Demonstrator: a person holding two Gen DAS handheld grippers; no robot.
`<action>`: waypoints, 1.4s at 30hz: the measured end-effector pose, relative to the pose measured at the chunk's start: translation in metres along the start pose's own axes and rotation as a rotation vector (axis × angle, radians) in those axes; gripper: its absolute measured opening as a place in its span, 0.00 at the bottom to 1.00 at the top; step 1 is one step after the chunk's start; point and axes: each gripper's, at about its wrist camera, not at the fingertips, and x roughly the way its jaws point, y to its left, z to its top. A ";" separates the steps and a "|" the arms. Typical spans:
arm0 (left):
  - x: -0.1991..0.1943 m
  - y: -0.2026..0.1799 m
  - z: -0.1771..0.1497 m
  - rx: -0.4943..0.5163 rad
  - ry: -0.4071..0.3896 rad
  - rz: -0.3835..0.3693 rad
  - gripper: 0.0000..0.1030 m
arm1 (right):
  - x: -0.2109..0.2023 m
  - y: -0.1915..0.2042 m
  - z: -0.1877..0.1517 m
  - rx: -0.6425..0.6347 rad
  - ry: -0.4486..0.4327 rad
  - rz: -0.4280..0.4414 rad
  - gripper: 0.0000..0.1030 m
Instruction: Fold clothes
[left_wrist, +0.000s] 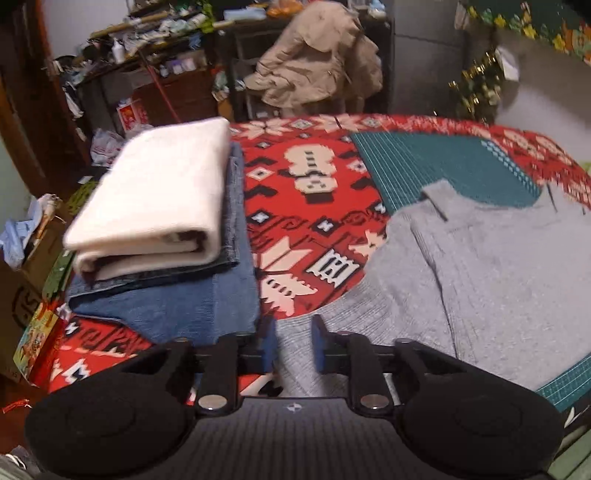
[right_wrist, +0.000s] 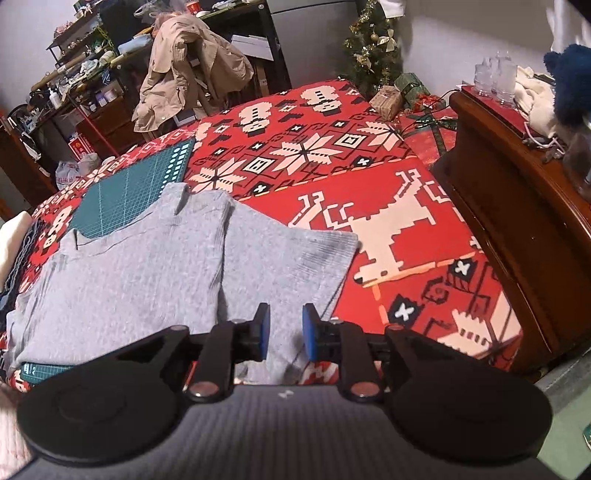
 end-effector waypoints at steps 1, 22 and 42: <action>0.005 0.000 0.001 0.006 0.010 0.008 0.14 | 0.002 0.000 0.001 0.001 0.002 0.001 0.20; 0.016 -0.011 0.008 0.044 0.061 0.118 0.03 | 0.016 -0.007 0.013 0.042 -0.013 0.025 0.20; 0.004 -0.007 -0.003 0.038 0.064 0.179 0.04 | 0.041 -0.024 0.032 -0.011 -0.044 -0.106 0.34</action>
